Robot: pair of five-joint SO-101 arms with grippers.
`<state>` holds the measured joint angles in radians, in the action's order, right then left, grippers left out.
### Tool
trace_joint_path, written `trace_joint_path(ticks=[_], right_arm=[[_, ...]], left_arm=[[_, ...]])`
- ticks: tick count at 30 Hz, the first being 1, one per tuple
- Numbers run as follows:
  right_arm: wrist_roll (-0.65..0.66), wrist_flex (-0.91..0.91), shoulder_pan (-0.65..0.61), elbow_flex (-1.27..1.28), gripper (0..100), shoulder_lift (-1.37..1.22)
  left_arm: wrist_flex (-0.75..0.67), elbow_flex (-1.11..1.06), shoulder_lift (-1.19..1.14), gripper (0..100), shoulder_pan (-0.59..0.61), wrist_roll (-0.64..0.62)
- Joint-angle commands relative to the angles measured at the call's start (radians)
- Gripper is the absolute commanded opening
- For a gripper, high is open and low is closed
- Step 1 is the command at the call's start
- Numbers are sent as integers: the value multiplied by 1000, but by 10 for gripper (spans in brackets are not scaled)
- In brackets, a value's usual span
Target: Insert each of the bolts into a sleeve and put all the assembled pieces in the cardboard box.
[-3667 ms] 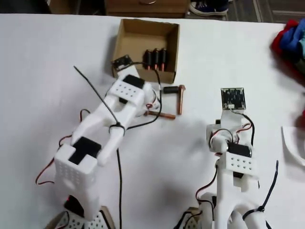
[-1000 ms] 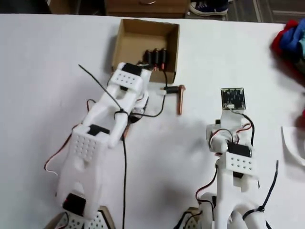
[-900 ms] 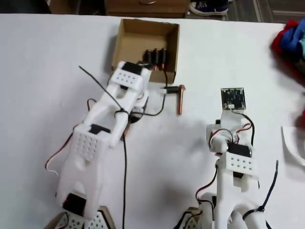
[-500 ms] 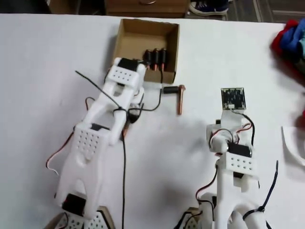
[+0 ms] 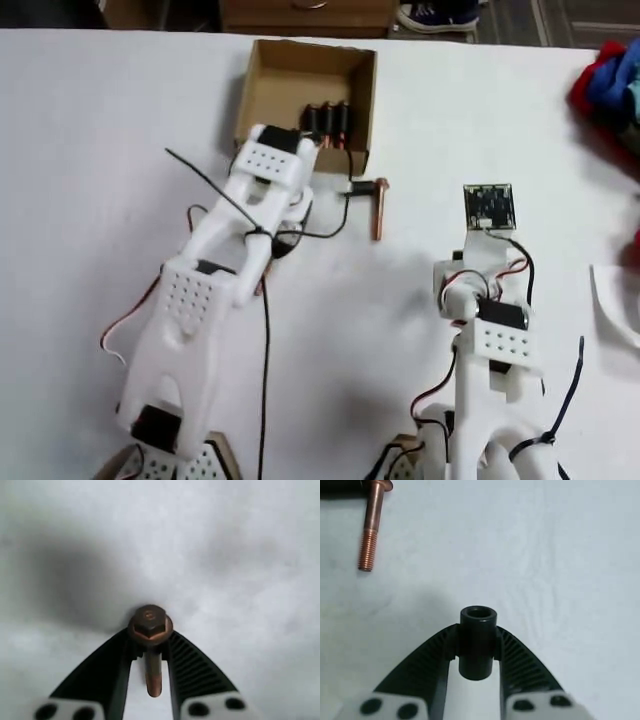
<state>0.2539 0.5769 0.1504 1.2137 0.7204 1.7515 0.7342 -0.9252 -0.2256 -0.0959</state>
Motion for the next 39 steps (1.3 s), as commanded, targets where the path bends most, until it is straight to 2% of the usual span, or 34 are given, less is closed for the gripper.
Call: trace_joint_path(ticks=[1,5,8,15,19,23,26,32,34,36,39], right_arm=[[-8,-8,13,-6,23,47],[-8,-8,8,31,23,124],[-8,-12,7,89,23,236],[-8,-12,-21,236,23,524],[-3,-16,-120,334,23,664],[0,-19,-248,431,24,800],[-5,-41,-326,486,24,895],[0,-8,-337,485,24,937],[-5,-25,-338,485,24,934],[-8,-94,-338,485,24,928],[-8,-280,-338,485,24,912]], left_arm=[[34,2,176,26,40,6],[26,-44,440,26,38,8],[-23,-157,631,26,15,8],[-485,-648,1080,25,-26,6],[-741,-1001,1264,25,-68,6],[-1002,-1236,1412,26,-66,6],[-1155,-1345,1540,26,-69,6],[-1366,-1480,1740,26,-71,-5],[-1464,-1518,1797,26,-72,-55],[-1539,-1543,1843,26,-86,-137],[-1556,-1557,1864,26,-143,-218]])
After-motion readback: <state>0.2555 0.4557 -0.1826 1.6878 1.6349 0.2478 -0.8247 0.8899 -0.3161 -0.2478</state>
